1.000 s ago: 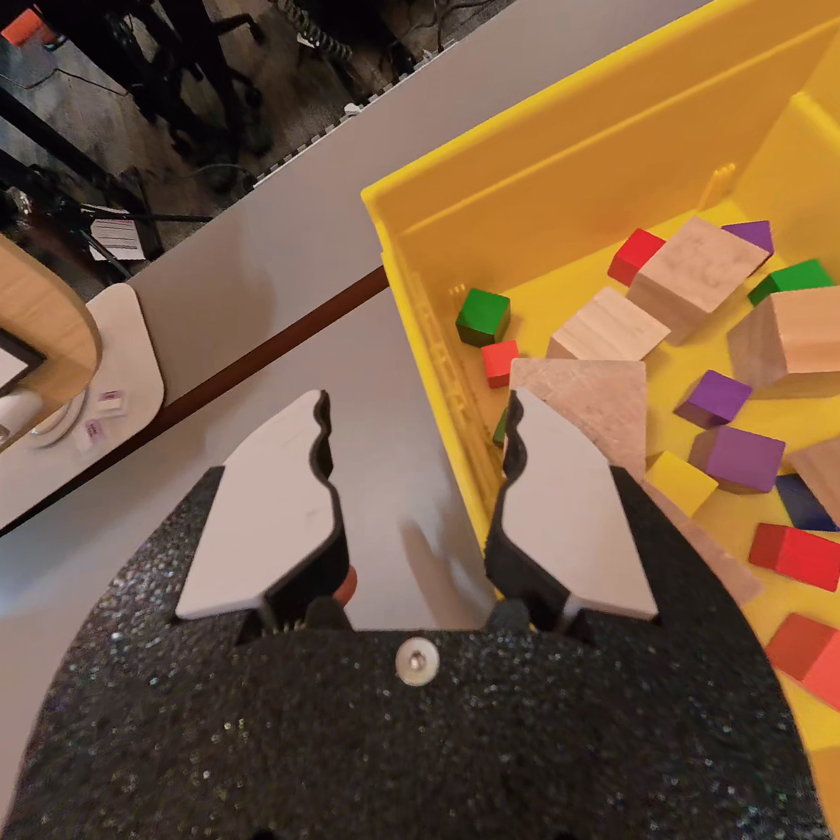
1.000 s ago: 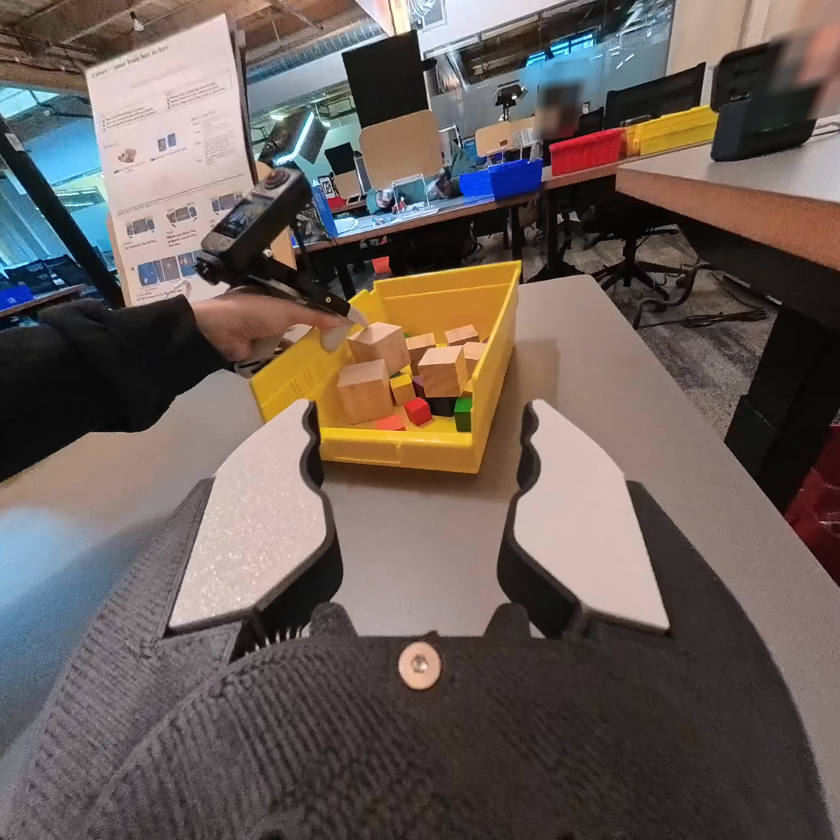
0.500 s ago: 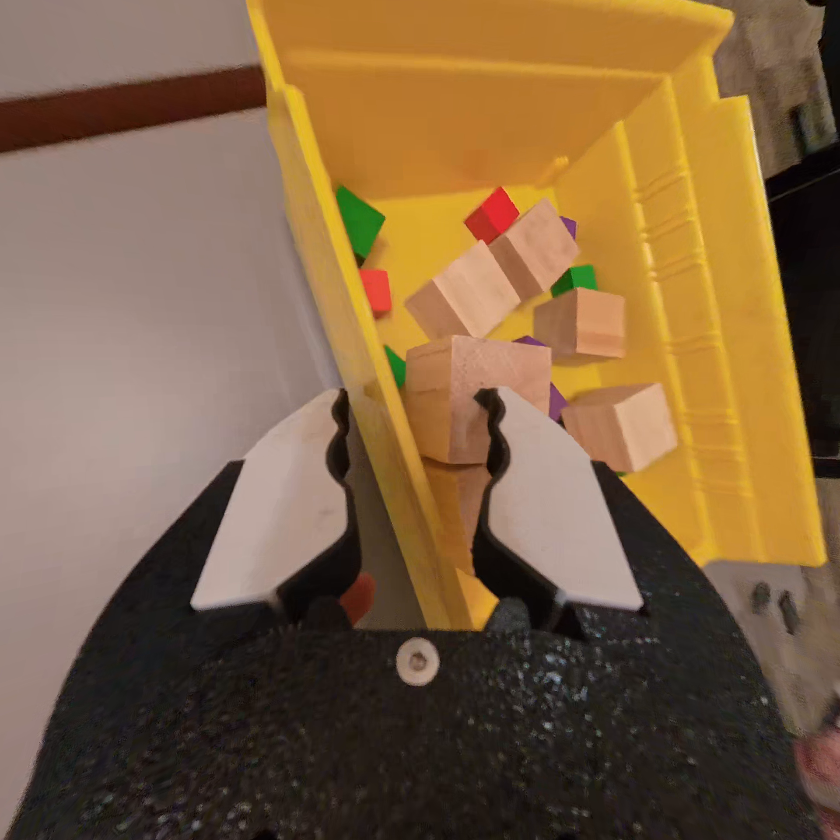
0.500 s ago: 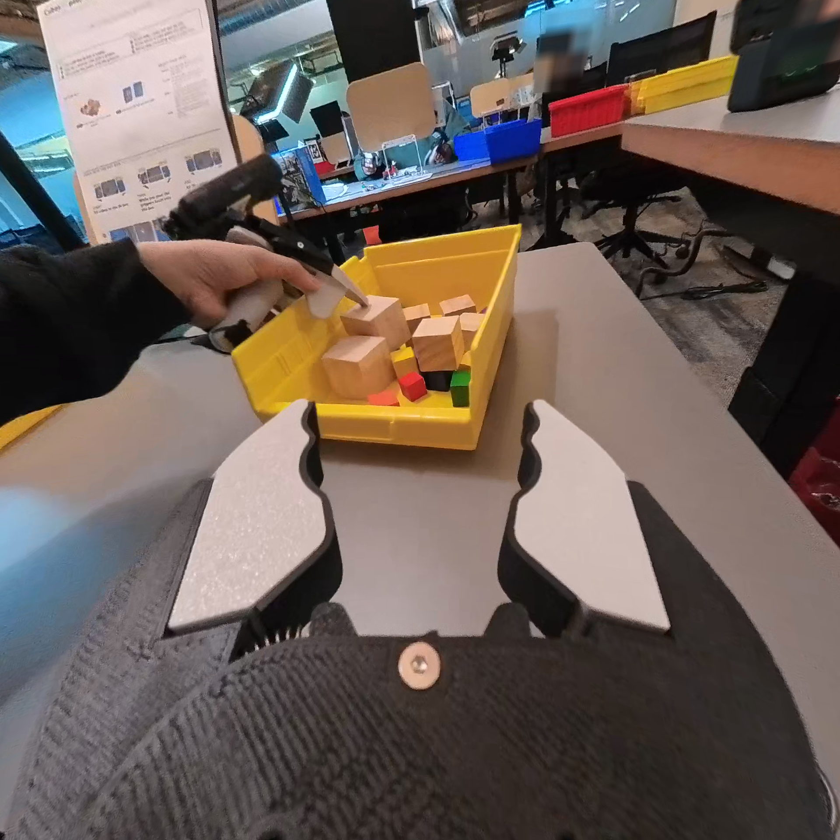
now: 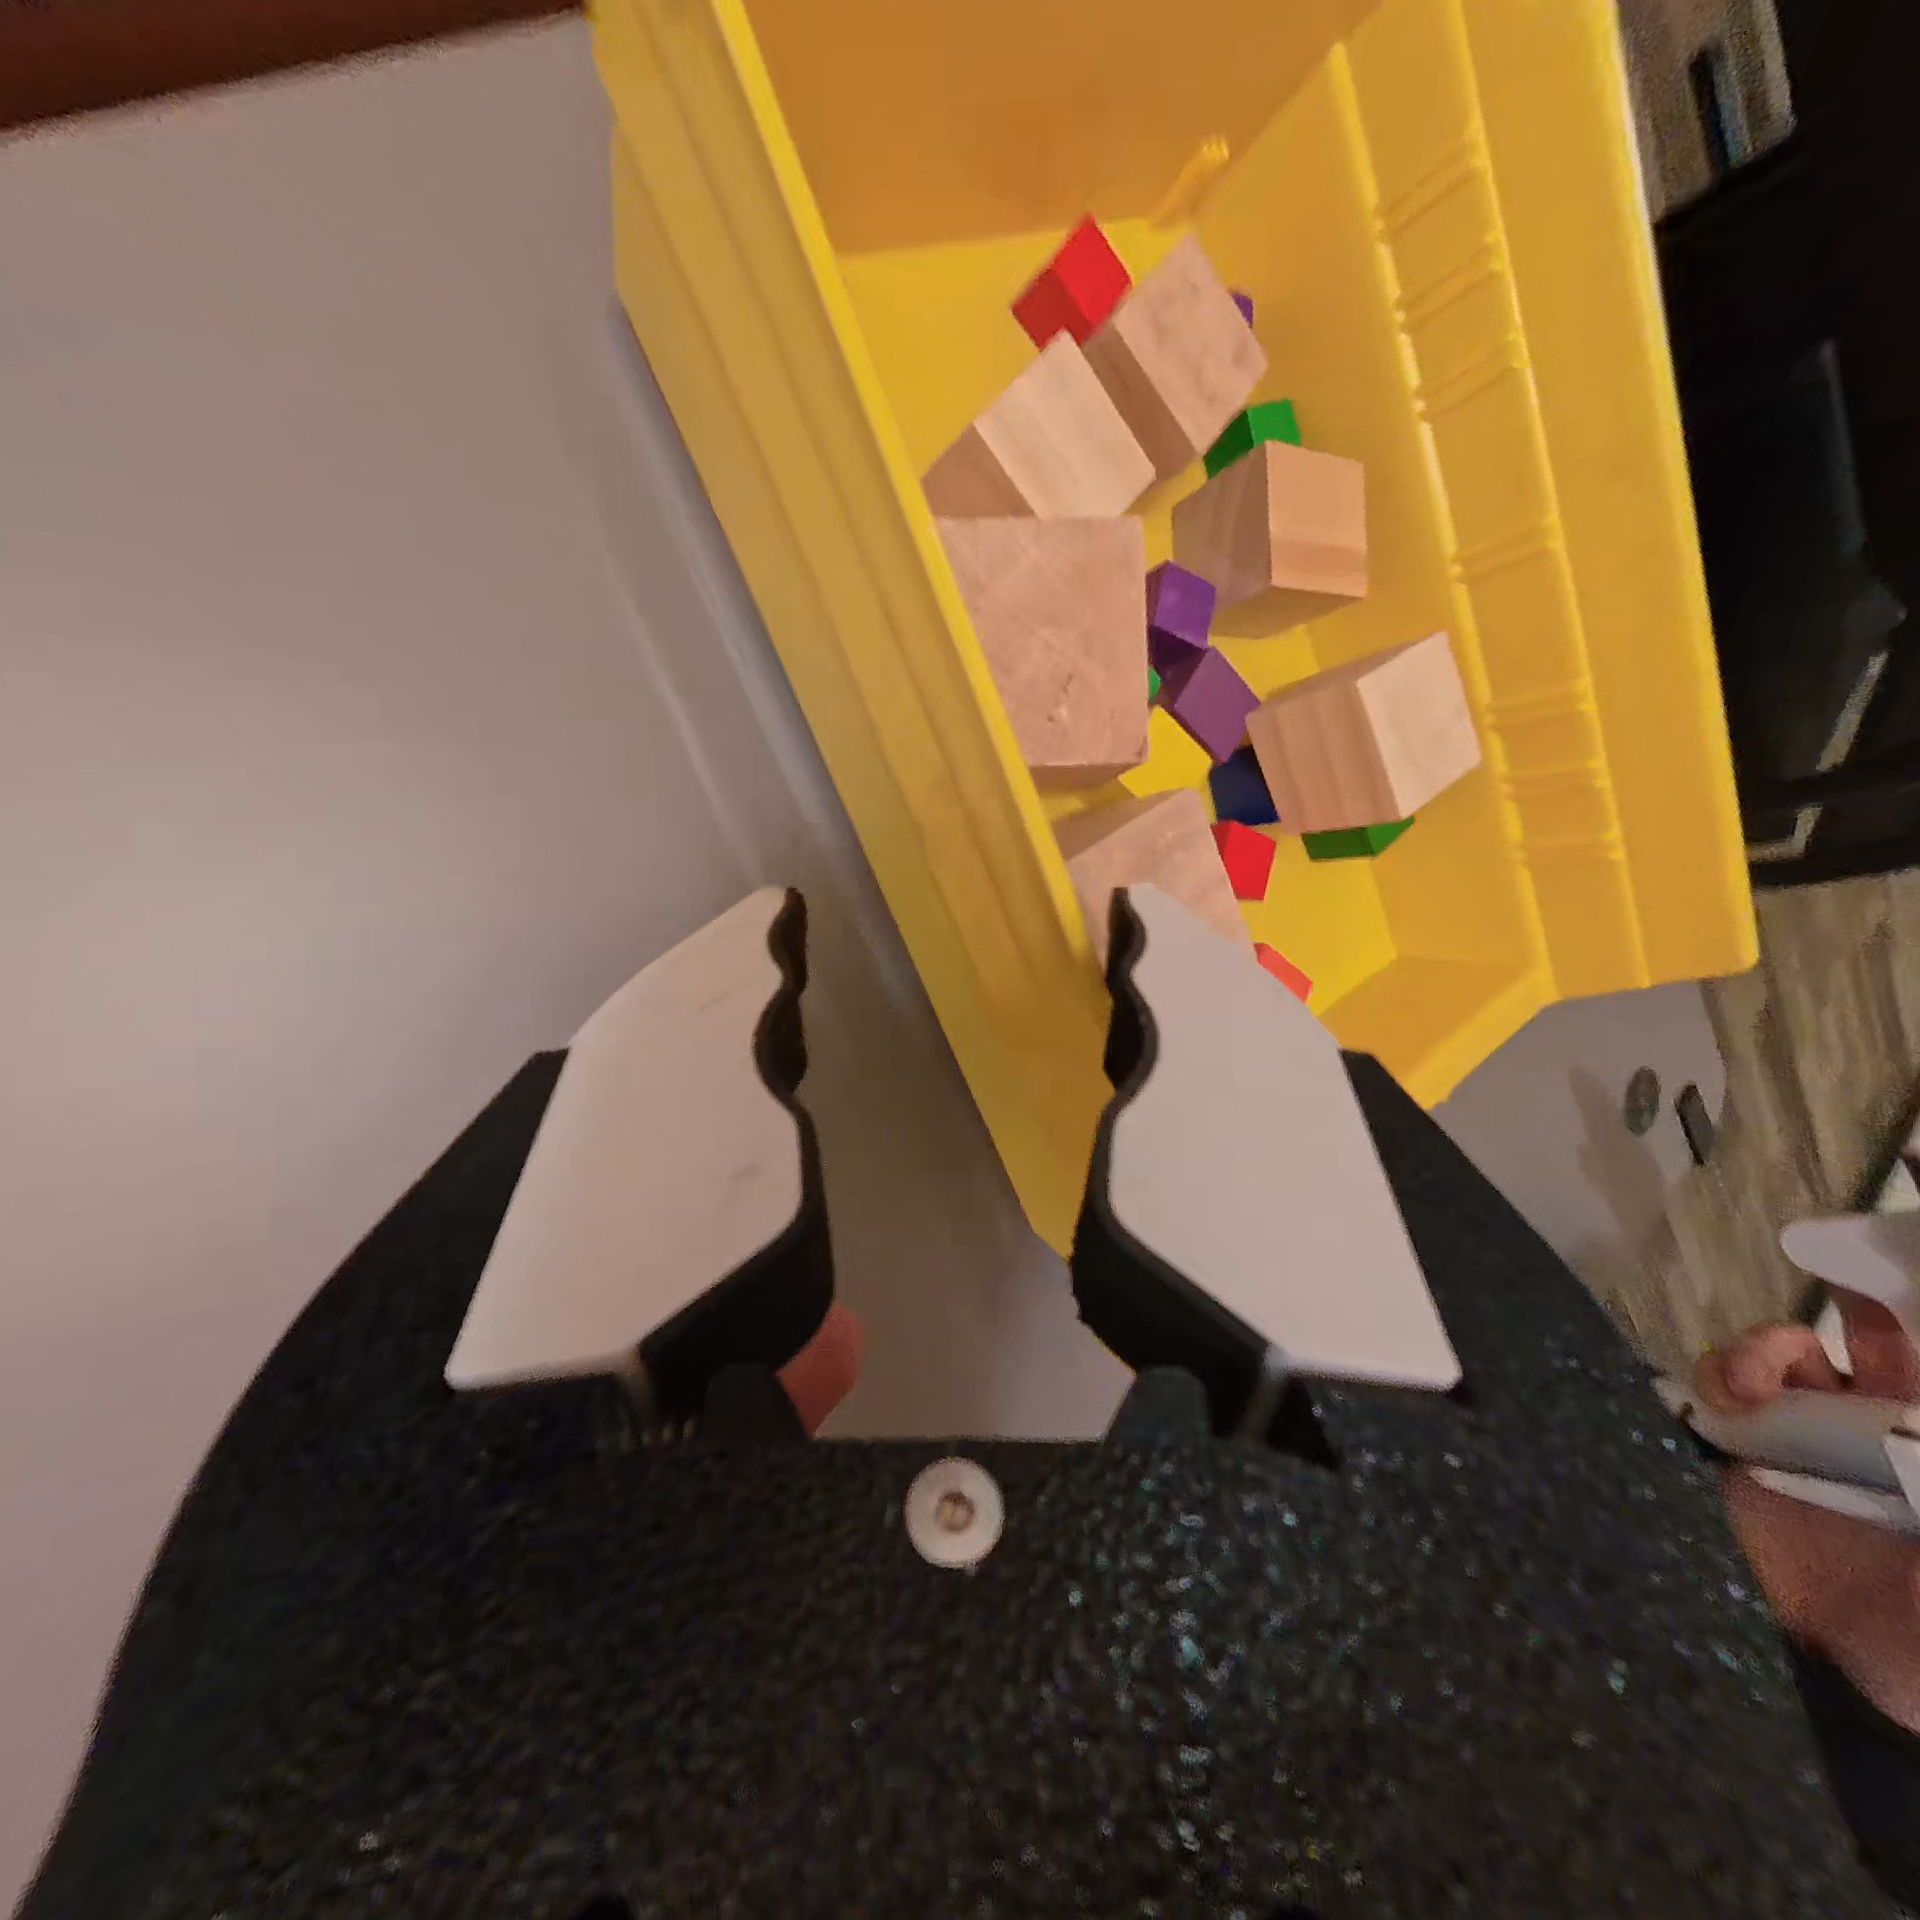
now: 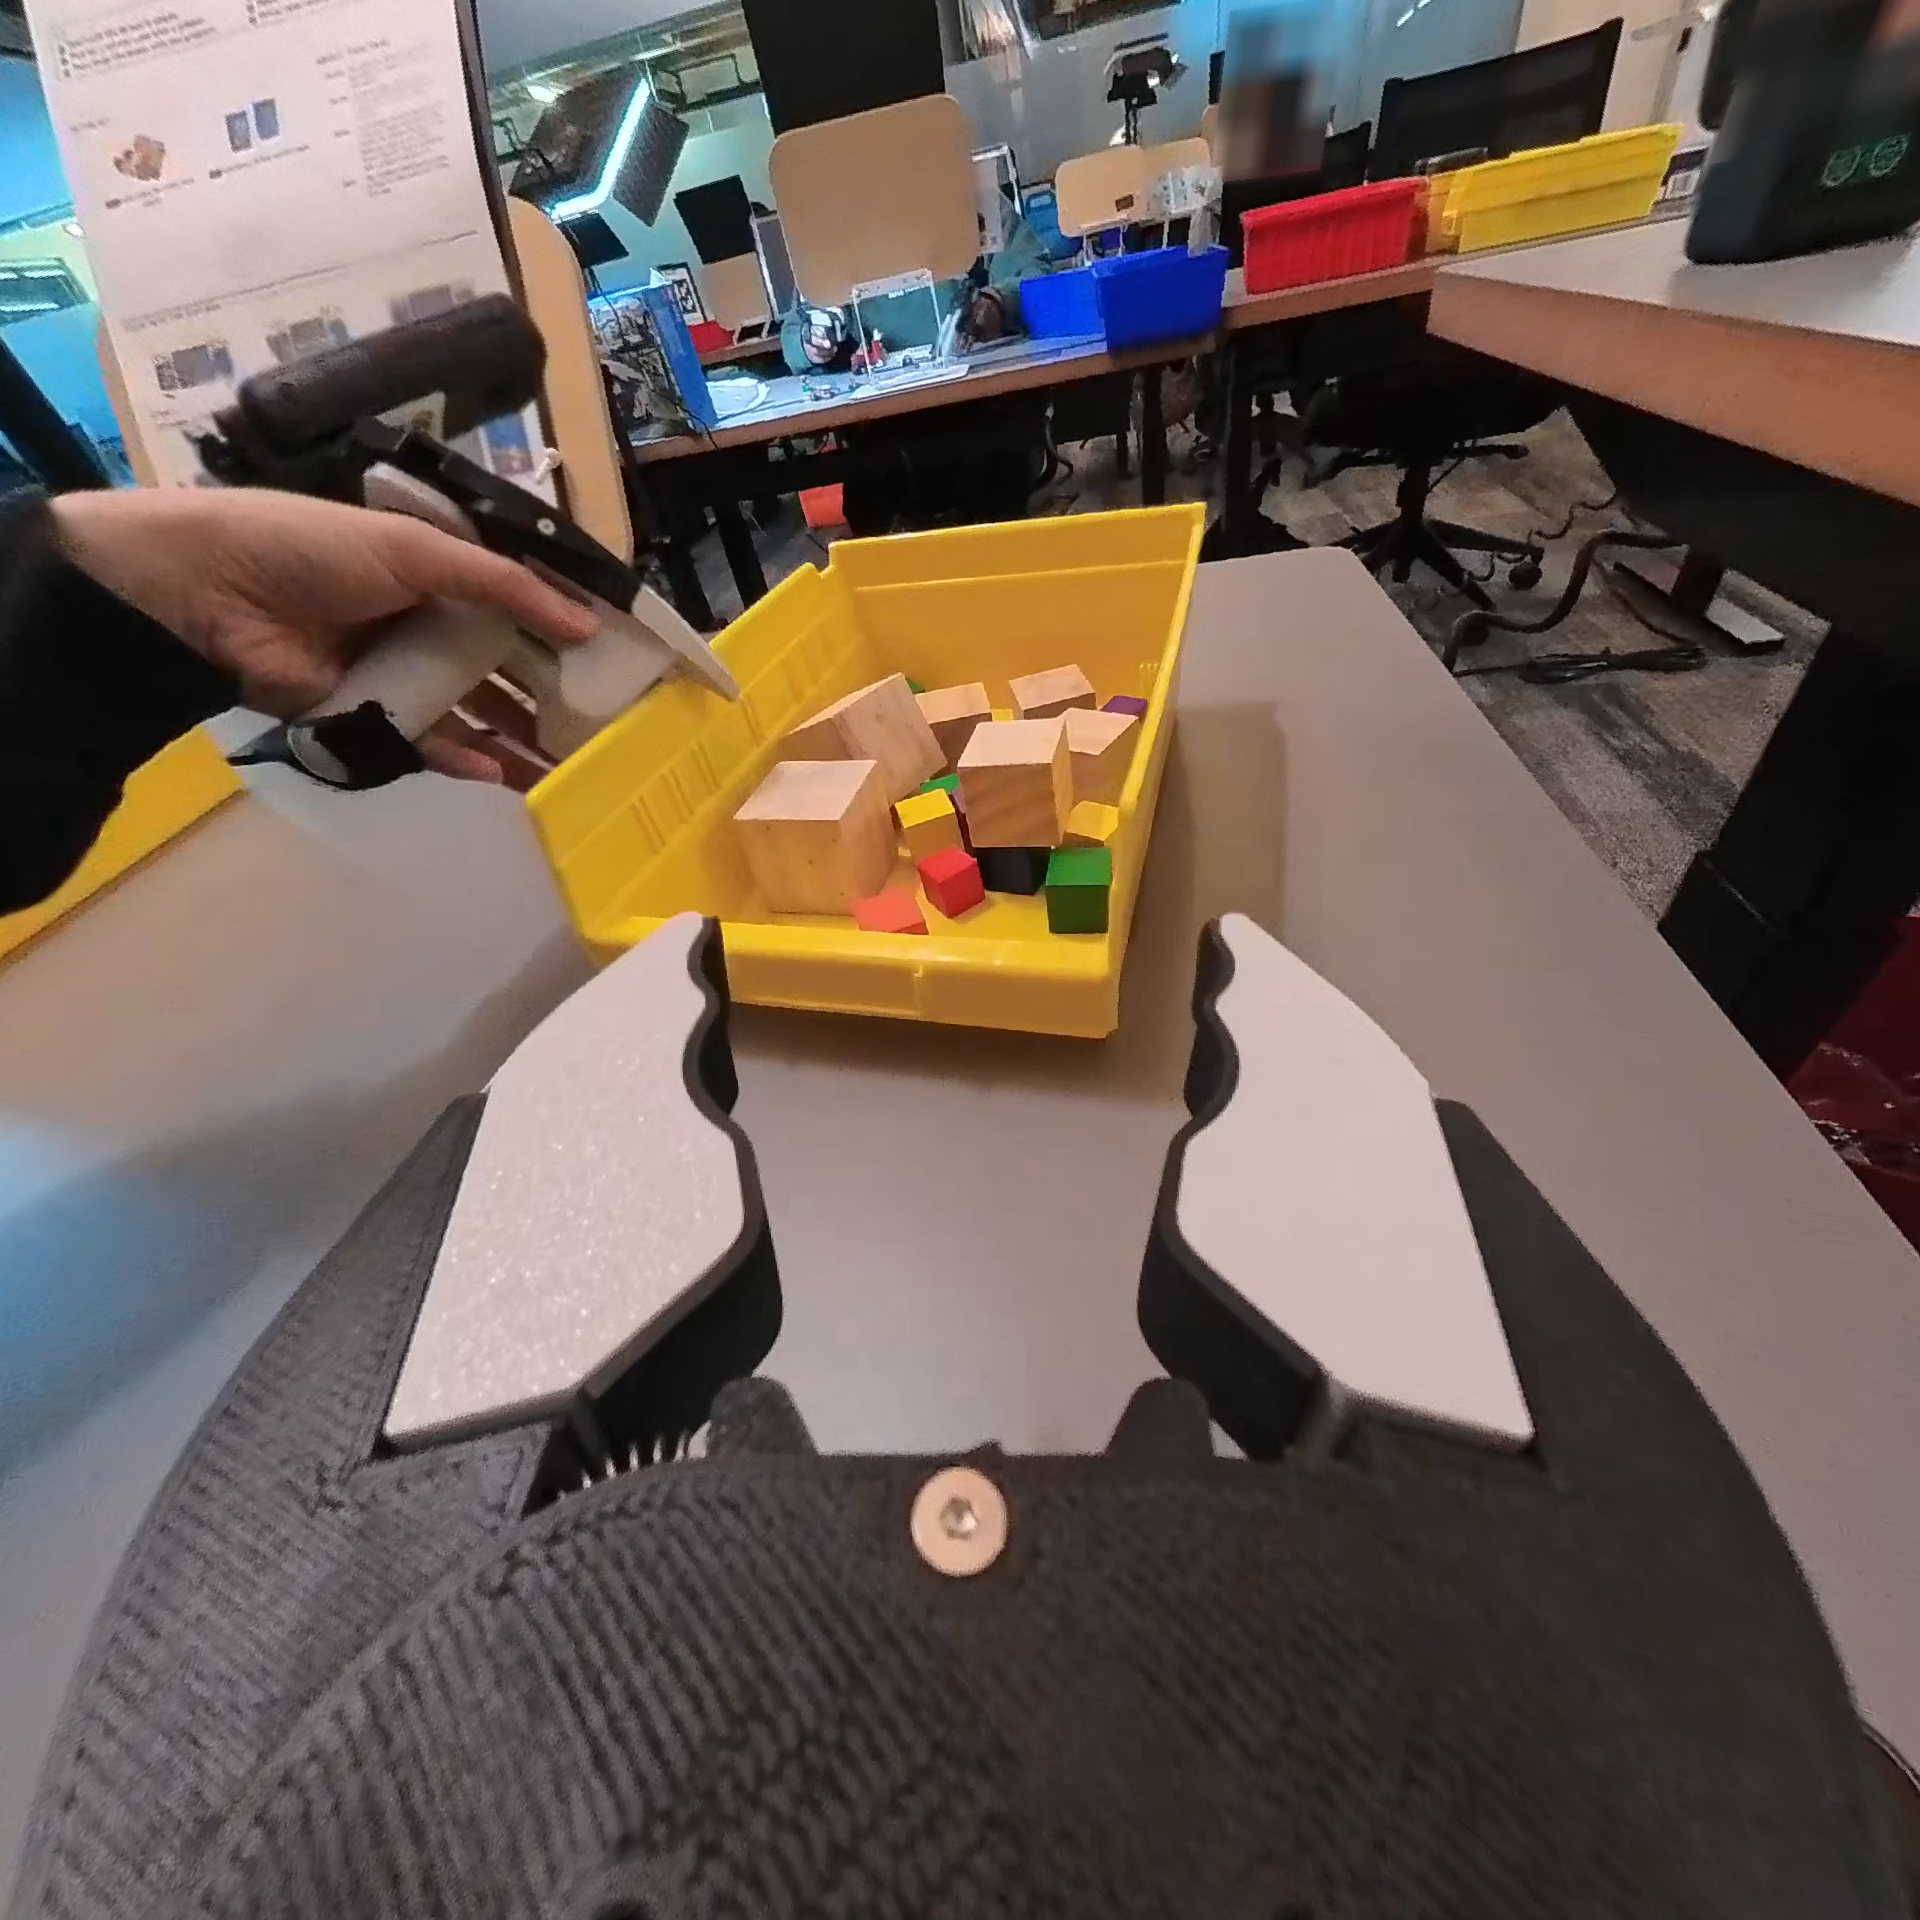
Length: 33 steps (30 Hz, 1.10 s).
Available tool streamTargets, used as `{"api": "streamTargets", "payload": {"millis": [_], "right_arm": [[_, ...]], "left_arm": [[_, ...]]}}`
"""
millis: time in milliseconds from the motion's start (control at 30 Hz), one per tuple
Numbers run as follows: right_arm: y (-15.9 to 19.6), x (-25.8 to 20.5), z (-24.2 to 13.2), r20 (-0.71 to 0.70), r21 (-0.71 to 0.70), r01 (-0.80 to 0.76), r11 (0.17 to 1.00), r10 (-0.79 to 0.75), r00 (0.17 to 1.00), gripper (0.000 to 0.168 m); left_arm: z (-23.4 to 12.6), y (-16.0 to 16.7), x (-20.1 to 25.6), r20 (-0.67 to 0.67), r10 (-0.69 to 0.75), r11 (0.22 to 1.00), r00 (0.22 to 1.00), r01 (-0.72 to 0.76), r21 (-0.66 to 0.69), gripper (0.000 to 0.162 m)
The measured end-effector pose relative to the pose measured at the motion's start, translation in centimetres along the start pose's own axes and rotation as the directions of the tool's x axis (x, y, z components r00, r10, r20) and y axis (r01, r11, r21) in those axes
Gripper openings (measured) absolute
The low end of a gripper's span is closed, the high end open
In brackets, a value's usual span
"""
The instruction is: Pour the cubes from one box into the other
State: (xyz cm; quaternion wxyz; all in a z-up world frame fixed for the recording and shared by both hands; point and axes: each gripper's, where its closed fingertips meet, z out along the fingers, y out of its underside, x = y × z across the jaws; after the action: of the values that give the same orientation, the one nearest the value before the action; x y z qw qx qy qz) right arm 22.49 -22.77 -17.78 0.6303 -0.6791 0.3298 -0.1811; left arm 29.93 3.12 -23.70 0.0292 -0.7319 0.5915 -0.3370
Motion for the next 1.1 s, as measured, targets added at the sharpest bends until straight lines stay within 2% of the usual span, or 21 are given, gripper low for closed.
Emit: {"api": "streamTargets", "payload": {"millis": [33, 100, 233, 333, 400, 467, 567, 667, 800, 900, 1000, 1100], "right_arm": [[-0.1, -0.1, 0.3, 0.003, 0.004, -0.004, 1.0, 0.004, 1.0, 0.086], [-0.4, -0.6, 0.7, 0.024, 0.011, -0.016, 1.0, 0.016, 1.0, 0.086], [0.1, -1.3, 1.0, 0.032, -0.018, 0.024, 1.0, -0.024, 0.999, 0.087], [0.8, -1.0, 0.9, 0.015, -0.043, 0.053, 0.998, -0.052, 0.999, 0.087], [0.9, -0.8, 0.8, 0.011, -0.049, 0.033, 0.998, -0.032, 0.999, 0.087], [0.8, -0.9, 0.7, 0.026, -0.045, 0.015, 0.999, -0.013, 1.0, 0.086], [0.7, -0.4, 0.3, 0.008, -0.037, 0.034, 0.999, -0.034, 0.999, 0.086], [1.0, 0.3, 0.1, 0.001, -0.05, 0.015, 0.999, -0.015, 1.0, 0.086], [1.1, 0.7, -0.2, -0.012, -0.043, -0.015, 0.999, 0.014, 1.0, 0.085], [1.7, 0.4, 0.4, -0.013, -0.063, -0.014, 0.998, 0.013, 1.0, 0.085], [2.9, -1.8, 1.8, 0.029, -0.106, -0.018, 0.994, 0.021, 0.999, 0.085], [3.6, -5.7, 3.9, 0.083, -0.149, 0.013, 0.989, -0.001, 0.997, 0.087]], "left_arm": [[0.4, 0.3, 0.5, -0.023, -0.002, 0.999, 1.0, 0.001, -0.046, 0.047], [0.9, -0.1, 1.2, -0.024, -0.002, 0.997, 1.0, 0.0, -0.083, 0.041], [2.2, -0.6, 0.6, 0.145, 0.073, 0.984, 0.987, -0.048, -0.17, 0.028], [3.3, -0.9, -0.8, 0.31, 0.147, 0.97, 0.939, -0.076, -0.229, 0.02], [4.3, -0.6, -1.8, 0.357, 0.145, 0.966, 0.923, -0.053, -0.254, 0.021], [5.6, 0.3, -2.2, 0.32, 0.136, 0.959, 0.937, -0.044, -0.28, 0.015], [5.8, -0.3, -2.3, 0.22, 0.14, 0.975, 0.965, -0.096, -0.2, 0.017], [5.0, -0.1, -3.4, 0.221, 0.181, 0.964, 0.958, -0.127, -0.235, 0.014], [2.1, 0.8, -5.5, 0.206, 0.265, 0.935, 0.942, -0.198, -0.295, 0.011], [-1.7, 1.3, -7.8, 0.202, 0.336, 0.916, 0.92, -0.269, -0.298, 0.011], [-7.2, 1.9, -10.5, 0.181, 0.366, 0.906, 0.913, -0.306, -0.292, 0.011], [-14.3, 2.9, -13.2, 0.139, 0.345, 0.914, 0.928, -0.298, -0.277, 0.011]]}}
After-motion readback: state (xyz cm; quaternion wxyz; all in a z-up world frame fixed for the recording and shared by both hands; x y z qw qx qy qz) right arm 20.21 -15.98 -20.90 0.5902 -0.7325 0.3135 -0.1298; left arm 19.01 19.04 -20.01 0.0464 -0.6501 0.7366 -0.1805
